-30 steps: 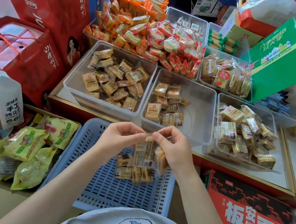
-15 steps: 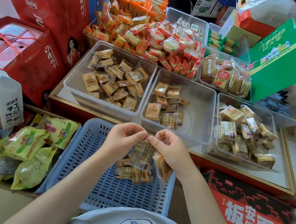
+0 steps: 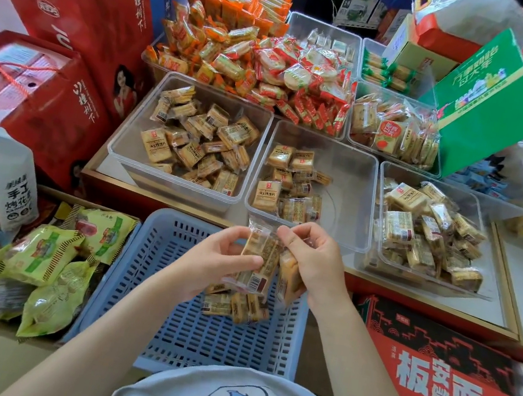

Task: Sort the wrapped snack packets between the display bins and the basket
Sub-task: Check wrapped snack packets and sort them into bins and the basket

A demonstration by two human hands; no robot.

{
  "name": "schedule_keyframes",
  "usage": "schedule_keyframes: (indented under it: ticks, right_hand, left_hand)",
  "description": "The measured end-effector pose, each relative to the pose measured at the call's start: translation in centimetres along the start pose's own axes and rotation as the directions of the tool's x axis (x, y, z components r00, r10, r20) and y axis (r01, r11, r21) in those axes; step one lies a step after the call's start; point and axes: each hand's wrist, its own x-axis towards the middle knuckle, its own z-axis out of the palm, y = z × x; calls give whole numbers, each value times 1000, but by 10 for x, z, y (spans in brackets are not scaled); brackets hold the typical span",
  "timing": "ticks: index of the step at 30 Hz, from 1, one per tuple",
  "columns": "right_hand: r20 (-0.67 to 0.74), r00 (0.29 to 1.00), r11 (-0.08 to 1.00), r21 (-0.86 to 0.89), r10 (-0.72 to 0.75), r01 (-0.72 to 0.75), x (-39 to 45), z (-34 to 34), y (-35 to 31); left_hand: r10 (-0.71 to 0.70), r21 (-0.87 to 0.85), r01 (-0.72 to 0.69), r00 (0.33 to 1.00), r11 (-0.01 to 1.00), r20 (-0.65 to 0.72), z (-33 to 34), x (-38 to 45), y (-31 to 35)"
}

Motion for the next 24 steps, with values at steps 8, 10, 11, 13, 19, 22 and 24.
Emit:
schedule_keyframes:
  ticks: [8, 10, 11, 13, 19, 22, 24]
  right_hand:
    - [117, 846, 811, 243, 520, -532, 10, -6, 4]
    - [194, 860, 798, 322, 471, -510, 12, -4, 2]
    - [235, 866, 795, 347, 441, -498, 12, -1, 0]
    - [259, 883, 821, 335, 391, -462, 12, 5, -4]
    - [152, 951, 897, 321, 268, -304, 12, 17, 0]
    - [81, 975, 936, 273, 206, -221, 17, 18, 11]
    - [56, 984, 969, 170, 172, -179, 21, 19, 16]
  left_hand:
    - [-27, -41, 17, 971, 999, -238, -6, 4, -6]
    - [-39, 7, 42, 967, 999, -254, -8, 5, -7]
    - [-43, 33, 53, 967, 998, -253, -7, 4, -6]
    - [-50, 64, 67, 971, 996, -236, -3, 4, -6]
    - [-18, -19, 13, 950, 1000, -313, 2, 9, -7]
    - [-14, -70, -13, 928, 997, -372, 5, 15, -7]
    - [-15, -85, -21, 919, 996, -395, 7, 18, -9]
